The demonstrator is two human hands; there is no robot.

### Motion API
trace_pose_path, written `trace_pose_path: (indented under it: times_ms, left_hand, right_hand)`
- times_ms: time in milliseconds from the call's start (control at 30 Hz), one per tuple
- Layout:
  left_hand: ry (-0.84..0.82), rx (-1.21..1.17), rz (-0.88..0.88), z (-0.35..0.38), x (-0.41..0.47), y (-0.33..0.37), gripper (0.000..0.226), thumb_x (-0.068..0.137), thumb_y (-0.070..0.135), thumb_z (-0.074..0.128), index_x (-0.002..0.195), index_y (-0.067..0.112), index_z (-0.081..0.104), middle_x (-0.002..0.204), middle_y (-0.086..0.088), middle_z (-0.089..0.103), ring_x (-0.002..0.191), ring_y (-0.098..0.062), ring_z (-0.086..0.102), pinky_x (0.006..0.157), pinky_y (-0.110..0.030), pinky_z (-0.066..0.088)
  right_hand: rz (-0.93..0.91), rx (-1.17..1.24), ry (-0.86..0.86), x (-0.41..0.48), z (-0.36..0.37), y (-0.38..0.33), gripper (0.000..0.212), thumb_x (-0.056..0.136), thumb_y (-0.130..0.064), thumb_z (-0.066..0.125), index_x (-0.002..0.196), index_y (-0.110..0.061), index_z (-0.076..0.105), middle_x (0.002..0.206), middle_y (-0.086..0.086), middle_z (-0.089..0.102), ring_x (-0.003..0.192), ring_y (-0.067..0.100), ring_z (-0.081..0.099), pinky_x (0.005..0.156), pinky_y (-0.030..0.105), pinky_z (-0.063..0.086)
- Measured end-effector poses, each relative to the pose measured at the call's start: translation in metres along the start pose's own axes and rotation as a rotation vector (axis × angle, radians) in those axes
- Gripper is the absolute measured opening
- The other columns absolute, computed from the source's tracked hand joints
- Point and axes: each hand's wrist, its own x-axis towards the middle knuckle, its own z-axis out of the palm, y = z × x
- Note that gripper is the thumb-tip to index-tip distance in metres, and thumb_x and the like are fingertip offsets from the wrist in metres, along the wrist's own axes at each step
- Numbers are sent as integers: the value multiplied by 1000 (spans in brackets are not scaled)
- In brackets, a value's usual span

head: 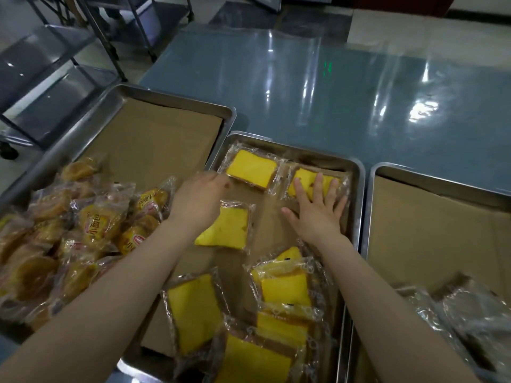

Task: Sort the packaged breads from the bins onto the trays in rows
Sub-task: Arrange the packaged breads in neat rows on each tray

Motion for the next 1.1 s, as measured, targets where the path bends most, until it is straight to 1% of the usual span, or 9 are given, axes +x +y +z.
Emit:
trace_pose_path:
  times_ms: [100,167,267,367,467,733,900,1000,1100]
  left_hand:
    - [96,-109,-107,12,-3,13,44,81,-6,48,117,18,57,117,-7,56,102,-29,52,71,-35,40]
    - [51,-119,-102,30,-19,20,42,87,6,50,126,19,51,128,-9,51,119,-29,43,93,-39,40]
    - [-82,-75,-124,56,-43,28,57,94,41,40,145,23,21,153,-10,21,143,-28,6,116,-39,6]
    - [-201,-106,-129,76,-46,28,64,92,57,20,145,38,-11,157,-4,-10,138,-22,-26,108,-37,-16]
    - [-250,13,-54,85,-39,21,60,89,61,10,138,44,-21,151,-4,-26,131,-25,-38,103,-38,-26]
    - [-270,26,-24,91,-14,22,60,88,62,7,136,45,-26,146,-3,-36,121,-21,-51,90,-32,-40]
    - [-287,6,-14,91,-7,24,63,91,62,10,140,41,-23,146,-4,-35,127,-25,-43,96,-37,-34]
    - [-248,-120,-13,80,-6,26,64,93,58,17,146,35,-12,152,-3,-23,132,-21,-34,106,-37,-24]
    - [-18,-260,20,61,-19,23,55,98,42,30,148,26,16,156,-1,7,139,-12,-14,114,-32,-8]
  right_hand:
    - [21,-57,102,10,-6,3,76,90,-66,29,150,-34,-6,157,15,-16,137,42,-28,102,62,-20]
    - [-5,-130,171,9,-4,4,75,92,-62,28,150,-32,-7,157,17,-14,137,42,-29,103,61,-22]
    - [-60,-136,157,7,4,6,67,92,-61,21,149,-39,-6,157,14,-16,134,42,-33,107,60,-19]
    - [-50,-136,125,9,6,8,66,90,-64,15,148,-41,-7,157,12,-19,134,43,-32,105,60,-22]
    - [-49,-142,123,11,8,9,66,90,-65,14,147,-42,-9,157,11,-19,135,44,-31,105,61,-21]
    - [-61,-147,70,11,5,10,66,90,-66,10,146,-42,-17,154,10,-27,133,40,-37,106,60,-21]
    - [-104,-16,41,5,-14,8,68,95,-57,33,148,-41,-6,156,4,-23,134,32,-38,102,55,-26]
    - [-124,235,137,-15,-29,6,58,96,-41,46,149,-34,21,160,-4,1,144,23,-17,113,46,-13]
    - [-78,528,152,-46,-35,3,35,96,-30,52,130,-24,54,138,-4,49,132,17,38,109,34,30]
